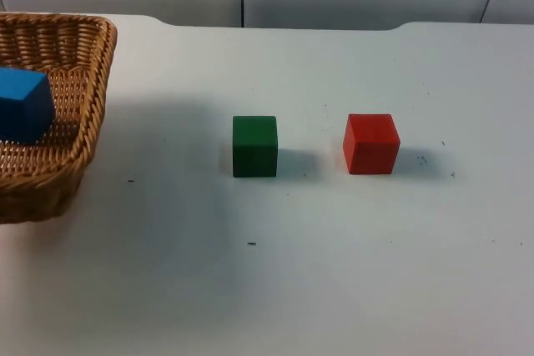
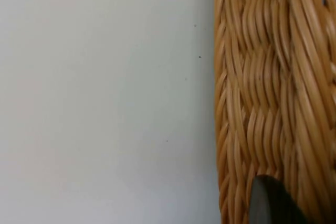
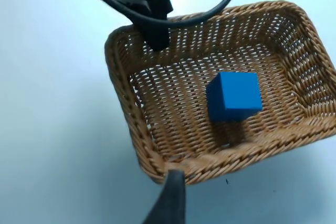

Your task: Pick up the basket with the left hand and place the blue cube into the basket with the right hand.

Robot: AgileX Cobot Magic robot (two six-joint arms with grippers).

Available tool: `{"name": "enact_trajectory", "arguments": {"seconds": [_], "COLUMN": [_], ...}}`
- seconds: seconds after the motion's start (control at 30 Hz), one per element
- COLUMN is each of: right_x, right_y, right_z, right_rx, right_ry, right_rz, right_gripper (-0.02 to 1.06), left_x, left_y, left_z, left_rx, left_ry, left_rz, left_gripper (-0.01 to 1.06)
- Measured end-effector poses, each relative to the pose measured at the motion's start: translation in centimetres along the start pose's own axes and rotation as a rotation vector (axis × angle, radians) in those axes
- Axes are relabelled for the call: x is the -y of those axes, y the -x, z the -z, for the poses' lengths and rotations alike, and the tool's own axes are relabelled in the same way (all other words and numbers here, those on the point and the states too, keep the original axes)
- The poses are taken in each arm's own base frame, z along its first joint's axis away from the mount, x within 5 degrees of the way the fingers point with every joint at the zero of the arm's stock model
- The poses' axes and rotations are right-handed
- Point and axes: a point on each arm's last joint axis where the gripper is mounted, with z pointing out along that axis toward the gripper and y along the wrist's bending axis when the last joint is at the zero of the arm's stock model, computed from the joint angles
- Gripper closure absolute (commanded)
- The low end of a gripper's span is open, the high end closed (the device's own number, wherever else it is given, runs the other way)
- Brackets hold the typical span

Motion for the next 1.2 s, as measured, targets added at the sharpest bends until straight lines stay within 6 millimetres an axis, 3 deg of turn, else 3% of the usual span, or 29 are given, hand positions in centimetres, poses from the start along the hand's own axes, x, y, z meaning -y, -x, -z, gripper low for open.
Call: {"name": "enact_trajectory", "arguments": {"seconds": [0.4, 0.8, 0.87, 0.93, 0.97, 1.07, 1.1, 1.2], "right_x": [0.0, 0.0, 0.0, 0.0, 0.0, 0.0, 0.0, 0.0], "right_y": [0.0, 0.0, 0.0, 0.0, 0.0, 0.0, 0.0, 0.0], "right_z": [0.0, 0.0, 0.0, 0.0, 0.0, 0.0, 0.0, 0.0], "right_rx": [-0.004, -0.004, -0.005, -0.005, -0.005, -0.005, -0.005, -0.005], "right_ry": [-0.002, -0.002, -0.003, -0.003, -0.003, -0.003, -0.003, -0.003], "right_rz": [0.002, 0.007, 0.008, 0.008, 0.008, 0.008, 0.008, 0.008], "right_gripper": [0.27, 0.27, 0.27, 0.27, 0.27, 0.27, 0.27, 0.27], "left_x": [-2.5, -3.7, -3.8, -3.8, -3.8, -3.9, -3.9, -3.9], "left_y": [0.2, 0.2, 0.3, 0.3, 0.4, 0.5, 0.5, 0.6], "left_z": [-3.0, -4.2, -4.2, -4.2, -4.2, -4.2, -4.2, -4.2], "left_rx": [-0.023, -0.014, -0.009, -0.006, -0.002, 0.006, 0.011, 0.014], "left_ry": [-0.02, 0.017, 0.026, 0.029, 0.033, 0.037, 0.039, 0.039], "left_rz": [-0.018, -0.019, -0.022, -0.023, -0.021, -0.018, -0.015, -0.012], "left_gripper": [1.05, 1.04, 0.98, 0.81, 0.81, 0.5, 0.5, 0.24]}}
